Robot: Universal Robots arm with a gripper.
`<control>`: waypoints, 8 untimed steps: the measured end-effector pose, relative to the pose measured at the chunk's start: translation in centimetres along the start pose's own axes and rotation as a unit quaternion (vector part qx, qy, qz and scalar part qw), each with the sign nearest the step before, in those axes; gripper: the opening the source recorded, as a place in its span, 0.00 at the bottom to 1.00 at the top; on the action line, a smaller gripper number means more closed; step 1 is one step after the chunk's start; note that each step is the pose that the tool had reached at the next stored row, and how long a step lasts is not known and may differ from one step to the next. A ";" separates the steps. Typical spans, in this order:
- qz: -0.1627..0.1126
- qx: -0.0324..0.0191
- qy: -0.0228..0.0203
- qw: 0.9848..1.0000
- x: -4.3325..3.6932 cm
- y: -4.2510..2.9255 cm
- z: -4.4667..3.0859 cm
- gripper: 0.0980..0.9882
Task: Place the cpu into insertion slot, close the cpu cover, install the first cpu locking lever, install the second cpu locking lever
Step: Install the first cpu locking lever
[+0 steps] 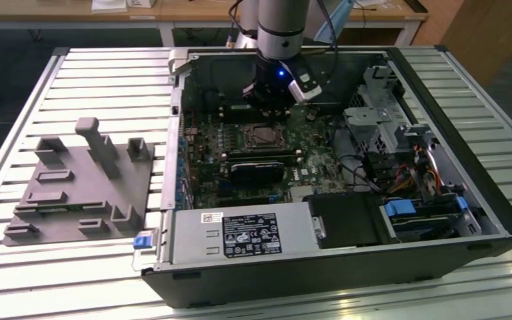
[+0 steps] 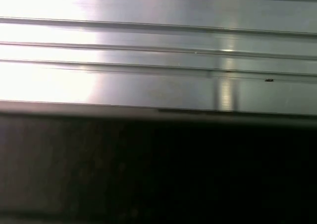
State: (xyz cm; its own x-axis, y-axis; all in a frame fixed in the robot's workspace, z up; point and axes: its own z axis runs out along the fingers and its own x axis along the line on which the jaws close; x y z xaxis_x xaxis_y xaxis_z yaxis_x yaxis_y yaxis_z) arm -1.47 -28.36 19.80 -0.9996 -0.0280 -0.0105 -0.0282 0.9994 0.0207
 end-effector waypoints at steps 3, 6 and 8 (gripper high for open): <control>0.000 0.001 0.000 1.000 -0.02 0.00 0.04 0.01; 0.000 0.001 0.000 1.000 -0.02 0.00 -0.01 0.01; 0.000 0.000 0.000 1.000 -0.03 0.01 -0.06 0.01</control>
State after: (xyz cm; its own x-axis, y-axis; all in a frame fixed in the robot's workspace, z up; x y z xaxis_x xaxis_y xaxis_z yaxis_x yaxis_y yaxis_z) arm -1.44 -28.35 19.85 -0.9995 -0.0280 -0.0109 -0.0283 0.9994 0.0201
